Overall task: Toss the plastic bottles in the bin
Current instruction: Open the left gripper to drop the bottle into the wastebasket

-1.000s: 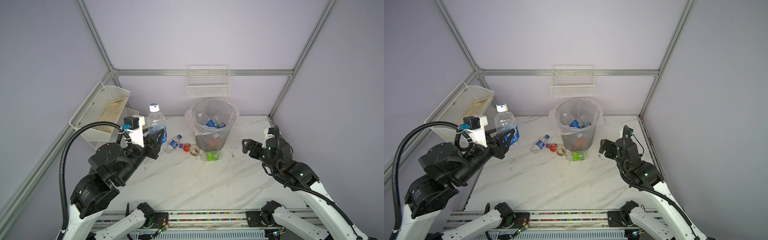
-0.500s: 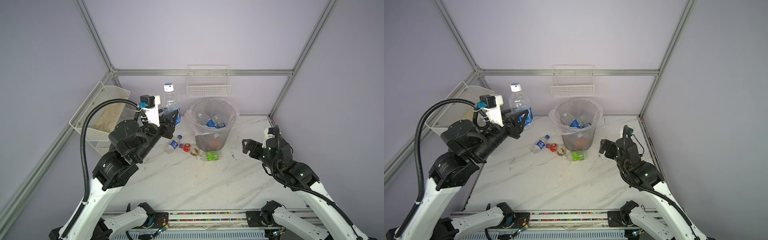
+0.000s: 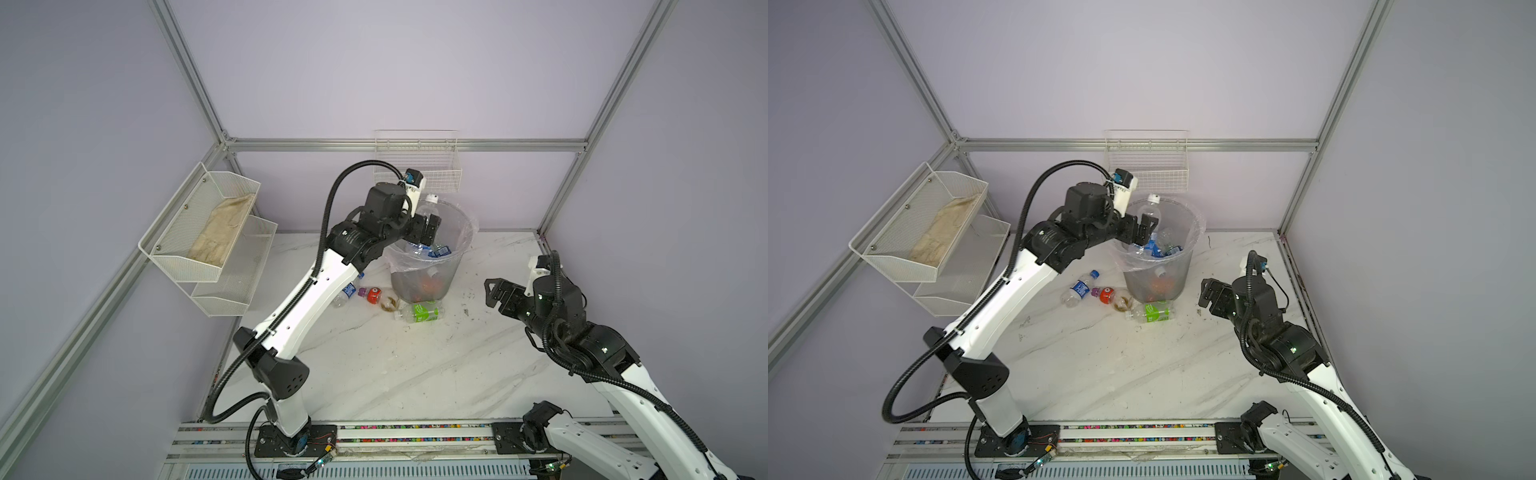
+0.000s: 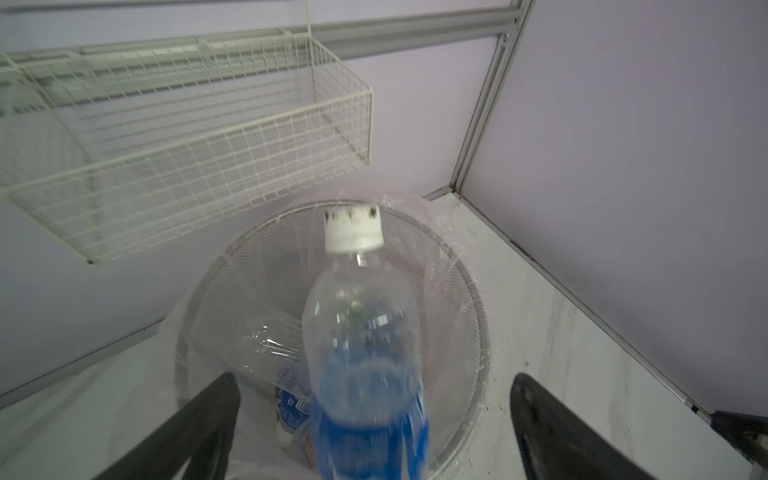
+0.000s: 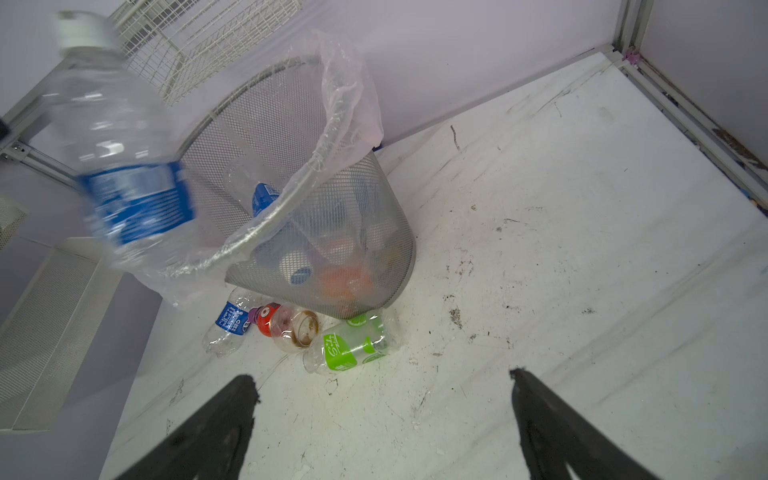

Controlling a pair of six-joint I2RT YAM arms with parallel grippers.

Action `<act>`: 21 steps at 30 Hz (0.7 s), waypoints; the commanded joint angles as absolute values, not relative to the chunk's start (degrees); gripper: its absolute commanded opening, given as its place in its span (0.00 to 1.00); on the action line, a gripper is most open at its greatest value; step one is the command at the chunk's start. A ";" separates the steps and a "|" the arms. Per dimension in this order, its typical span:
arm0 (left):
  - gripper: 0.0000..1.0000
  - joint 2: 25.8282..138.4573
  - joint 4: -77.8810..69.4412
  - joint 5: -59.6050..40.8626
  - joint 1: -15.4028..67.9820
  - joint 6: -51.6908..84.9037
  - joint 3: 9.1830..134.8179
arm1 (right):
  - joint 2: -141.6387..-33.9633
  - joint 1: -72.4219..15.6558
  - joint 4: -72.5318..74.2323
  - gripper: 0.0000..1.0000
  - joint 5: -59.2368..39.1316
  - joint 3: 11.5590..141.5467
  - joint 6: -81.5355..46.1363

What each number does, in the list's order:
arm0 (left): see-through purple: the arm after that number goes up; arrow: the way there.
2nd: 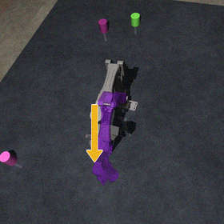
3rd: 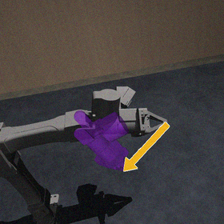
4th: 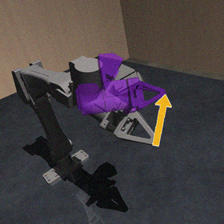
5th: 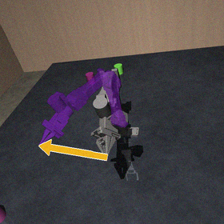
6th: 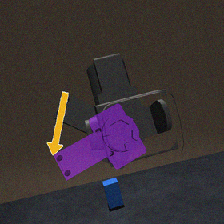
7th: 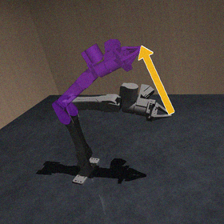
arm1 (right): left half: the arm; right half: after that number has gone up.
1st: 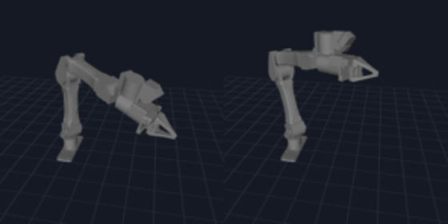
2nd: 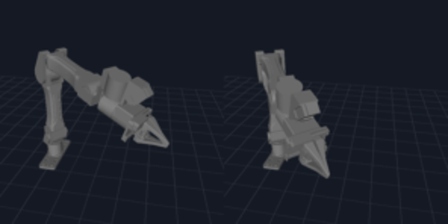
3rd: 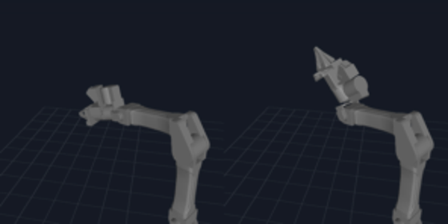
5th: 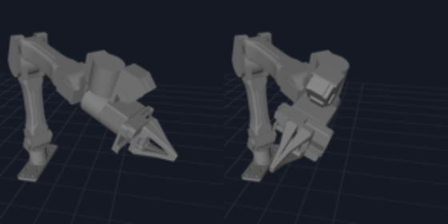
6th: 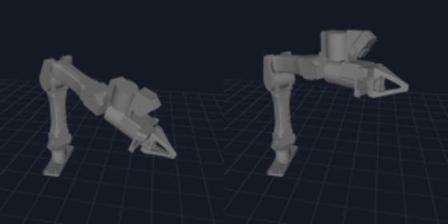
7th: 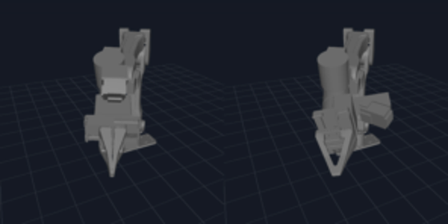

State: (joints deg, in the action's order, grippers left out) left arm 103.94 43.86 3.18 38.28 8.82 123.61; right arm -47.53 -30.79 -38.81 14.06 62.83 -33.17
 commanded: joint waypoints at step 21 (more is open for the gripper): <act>1.00 84.79 40.79 2.88 38.17 9.36 111.52 | -47.20 -30.59 -39.20 0.97 13.10 62.60 -33.44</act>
State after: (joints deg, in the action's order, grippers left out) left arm 85.60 42.87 2.98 38.28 8.99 113.89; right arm -47.57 -30.79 -38.85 13.58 62.85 -33.19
